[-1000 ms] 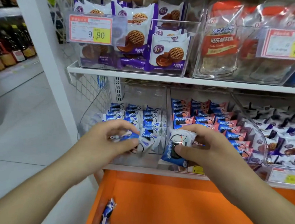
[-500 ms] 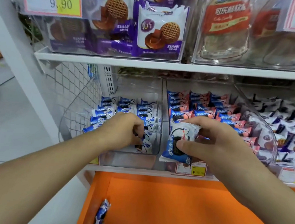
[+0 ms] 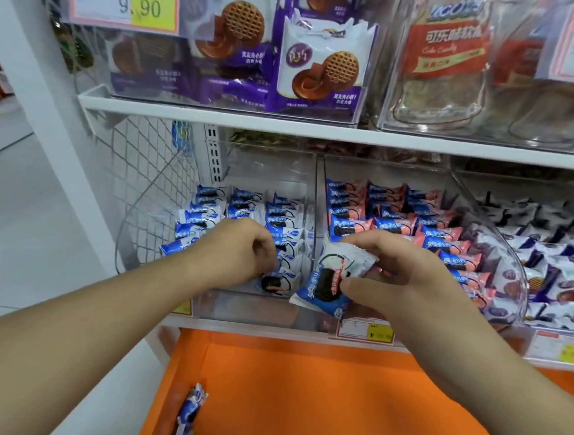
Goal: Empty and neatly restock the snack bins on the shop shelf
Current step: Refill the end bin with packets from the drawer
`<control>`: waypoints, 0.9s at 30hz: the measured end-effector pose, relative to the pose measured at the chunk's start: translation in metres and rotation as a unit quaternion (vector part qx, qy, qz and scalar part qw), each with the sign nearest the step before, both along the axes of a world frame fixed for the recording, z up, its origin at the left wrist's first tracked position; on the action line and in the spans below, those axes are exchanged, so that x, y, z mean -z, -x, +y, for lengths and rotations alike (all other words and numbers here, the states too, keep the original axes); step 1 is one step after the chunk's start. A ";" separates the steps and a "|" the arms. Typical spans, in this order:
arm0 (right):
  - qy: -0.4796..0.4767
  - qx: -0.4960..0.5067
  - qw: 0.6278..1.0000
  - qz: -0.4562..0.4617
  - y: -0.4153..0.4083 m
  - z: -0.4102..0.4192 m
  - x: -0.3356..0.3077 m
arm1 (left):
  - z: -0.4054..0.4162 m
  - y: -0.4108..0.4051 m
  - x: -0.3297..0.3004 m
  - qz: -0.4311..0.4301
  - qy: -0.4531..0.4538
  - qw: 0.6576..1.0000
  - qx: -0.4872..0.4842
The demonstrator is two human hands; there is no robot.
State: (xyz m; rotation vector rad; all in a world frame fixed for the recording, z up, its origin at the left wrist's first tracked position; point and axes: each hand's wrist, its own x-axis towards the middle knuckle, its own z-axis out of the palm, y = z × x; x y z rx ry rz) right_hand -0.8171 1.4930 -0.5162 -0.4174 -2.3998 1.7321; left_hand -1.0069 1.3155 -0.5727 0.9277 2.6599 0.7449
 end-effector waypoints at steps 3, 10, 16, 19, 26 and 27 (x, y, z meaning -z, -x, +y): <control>0.010 0.010 1.000 0.007 0.002 -0.002 0.002 | -0.009 -0.005 -0.013 0.006 -0.025 0.999 -0.030; 0.060 0.020 0.998 0.021 0.007 -0.011 0.002 | -0.022 -0.046 -0.069 -0.175 -0.219 0.957 0.071; 0.088 0.023 0.994 0.064 0.012 -0.026 0.004 | -0.019 -0.050 -0.076 -0.231 -0.206 0.950 0.047; 0.037 0.000 0.996 0.078 0.013 -0.026 0.005 | -0.020 -0.040 -0.075 -0.218 -0.222 0.950 0.006; -0.197 0.025 0.974 0.109 0.012 -0.012 0.008 | -0.015 -0.007 -0.051 -0.048 0.004 0.995 0.087; -0.203 0.024 0.973 0.109 0.012 -0.011 0.009 | -0.011 -0.004 -0.041 -0.039 0.035 0.993 0.103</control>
